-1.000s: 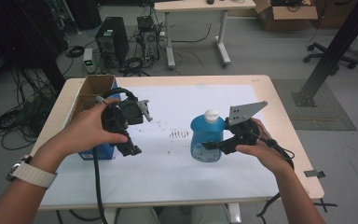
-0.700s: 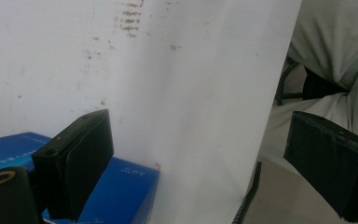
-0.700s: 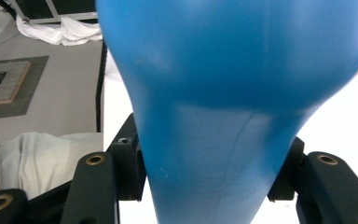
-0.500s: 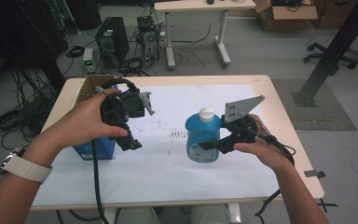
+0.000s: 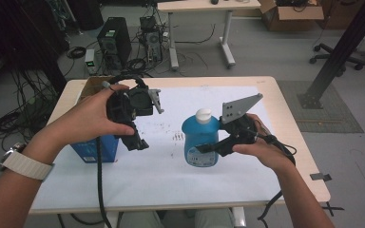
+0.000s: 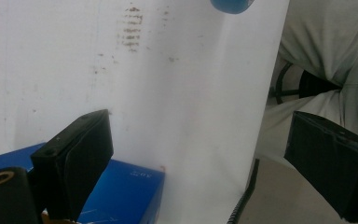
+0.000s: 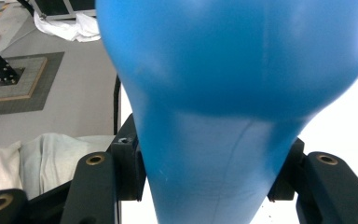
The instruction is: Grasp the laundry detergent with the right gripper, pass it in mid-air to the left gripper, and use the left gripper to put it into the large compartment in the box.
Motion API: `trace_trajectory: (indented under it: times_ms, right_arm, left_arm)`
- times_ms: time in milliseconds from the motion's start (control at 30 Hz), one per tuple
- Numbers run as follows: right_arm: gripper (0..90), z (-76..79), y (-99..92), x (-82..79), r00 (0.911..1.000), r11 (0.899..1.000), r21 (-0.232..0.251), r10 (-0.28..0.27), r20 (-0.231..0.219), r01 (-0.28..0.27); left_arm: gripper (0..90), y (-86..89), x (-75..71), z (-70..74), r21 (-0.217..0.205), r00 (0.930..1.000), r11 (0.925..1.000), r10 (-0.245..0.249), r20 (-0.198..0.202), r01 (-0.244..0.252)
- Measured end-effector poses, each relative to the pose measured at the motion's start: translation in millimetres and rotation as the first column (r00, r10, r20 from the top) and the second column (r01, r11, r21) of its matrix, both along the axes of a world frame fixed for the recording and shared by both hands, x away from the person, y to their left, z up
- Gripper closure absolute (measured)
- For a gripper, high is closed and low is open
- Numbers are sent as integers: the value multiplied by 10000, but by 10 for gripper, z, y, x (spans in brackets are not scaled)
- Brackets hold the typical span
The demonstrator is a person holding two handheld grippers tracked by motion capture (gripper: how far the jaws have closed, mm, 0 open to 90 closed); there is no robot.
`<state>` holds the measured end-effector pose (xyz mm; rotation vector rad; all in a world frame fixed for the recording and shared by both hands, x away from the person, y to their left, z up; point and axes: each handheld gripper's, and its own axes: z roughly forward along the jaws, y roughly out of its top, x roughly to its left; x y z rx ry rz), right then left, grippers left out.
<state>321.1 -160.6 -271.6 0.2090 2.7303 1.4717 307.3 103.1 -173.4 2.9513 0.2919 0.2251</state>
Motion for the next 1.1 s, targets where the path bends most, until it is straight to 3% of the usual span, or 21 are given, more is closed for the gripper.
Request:
trace_trajectory:
  times_ms: [367,1100]
  right_arm:
    - [443,-11,180,11,9997,9997,-93,246,35,-245]
    - [443,-22,482,19,9977,9979,-118,644,204,-642]
  left_arm:
    - [79,-76,-2,4,-272,9986,9990,-354,-405,343]
    - [77,-162,-8,-7,-390,9970,9977,-571,-528,551]
